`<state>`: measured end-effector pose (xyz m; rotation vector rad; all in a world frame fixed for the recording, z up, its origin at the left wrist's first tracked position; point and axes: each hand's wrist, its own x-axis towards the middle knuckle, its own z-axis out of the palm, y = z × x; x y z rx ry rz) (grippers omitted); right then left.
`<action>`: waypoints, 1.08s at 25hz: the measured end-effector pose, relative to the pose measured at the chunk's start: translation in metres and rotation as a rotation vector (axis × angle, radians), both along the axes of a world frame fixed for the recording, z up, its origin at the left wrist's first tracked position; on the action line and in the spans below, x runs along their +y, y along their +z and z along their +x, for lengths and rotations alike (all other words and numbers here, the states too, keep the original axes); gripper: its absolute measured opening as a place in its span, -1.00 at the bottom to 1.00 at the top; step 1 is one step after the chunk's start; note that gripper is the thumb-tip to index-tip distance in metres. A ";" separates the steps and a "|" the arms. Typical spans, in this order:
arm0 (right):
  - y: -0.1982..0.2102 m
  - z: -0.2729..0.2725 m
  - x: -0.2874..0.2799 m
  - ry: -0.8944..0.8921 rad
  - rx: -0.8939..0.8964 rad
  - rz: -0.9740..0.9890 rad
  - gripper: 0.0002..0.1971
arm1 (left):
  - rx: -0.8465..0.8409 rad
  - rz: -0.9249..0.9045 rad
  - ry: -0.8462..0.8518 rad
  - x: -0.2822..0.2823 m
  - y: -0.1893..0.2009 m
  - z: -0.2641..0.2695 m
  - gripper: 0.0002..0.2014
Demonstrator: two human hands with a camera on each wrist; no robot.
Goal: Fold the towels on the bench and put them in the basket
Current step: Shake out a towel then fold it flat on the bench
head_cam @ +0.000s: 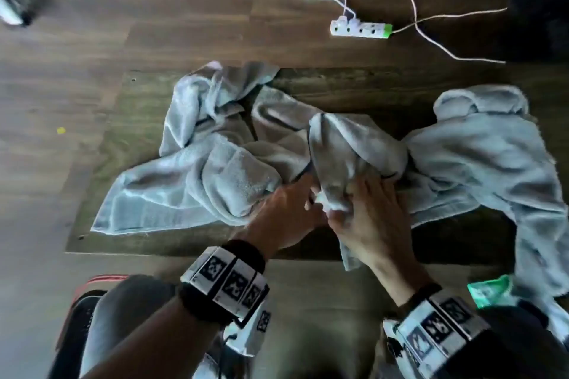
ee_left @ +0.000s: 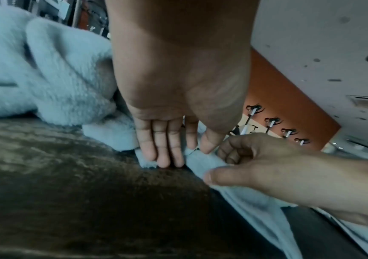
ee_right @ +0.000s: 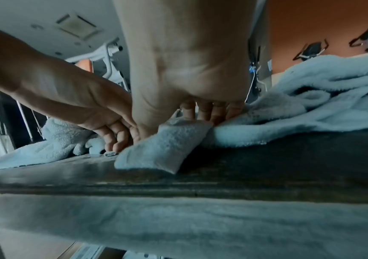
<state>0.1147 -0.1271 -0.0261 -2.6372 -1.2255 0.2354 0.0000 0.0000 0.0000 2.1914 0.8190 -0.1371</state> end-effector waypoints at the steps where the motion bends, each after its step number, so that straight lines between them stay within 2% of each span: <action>1: -0.005 -0.001 -0.001 0.025 -0.031 0.051 -0.65 | -0.028 0.027 -0.015 -0.003 -0.001 0.001 -0.65; 4: 0.004 -0.002 -0.008 0.093 -0.066 0.184 -0.84 | -0.089 0.104 -0.069 -0.010 0.003 -0.005 -0.48; 7: 0.031 -0.001 -0.016 0.102 0.093 0.351 -0.86 | -0.064 0.179 -0.074 -0.018 0.011 -0.007 -0.41; 10: 0.060 -0.002 -0.029 0.126 0.171 0.455 -0.87 | -0.105 0.202 0.014 -0.025 0.025 -0.006 -0.52; 14: 0.072 -0.006 -0.046 0.135 0.264 0.421 -0.89 | -0.251 0.240 0.146 -0.033 0.038 -0.009 -0.75; 18: 0.065 -0.001 -0.064 0.096 0.226 0.402 -0.87 | -0.181 0.307 0.161 -0.029 0.028 -0.022 -0.88; 22: 0.065 0.005 -0.078 -0.064 0.064 0.729 -0.85 | -0.033 0.329 0.111 -0.021 0.019 -0.025 -0.82; 25: 0.077 0.009 -0.076 -0.008 0.308 0.896 -0.82 | -0.095 0.314 -0.005 -0.024 0.009 -0.025 -0.70; 27: 0.079 0.011 -0.061 0.079 0.418 0.851 -0.88 | -0.256 0.383 -0.090 -0.035 0.002 -0.022 -0.65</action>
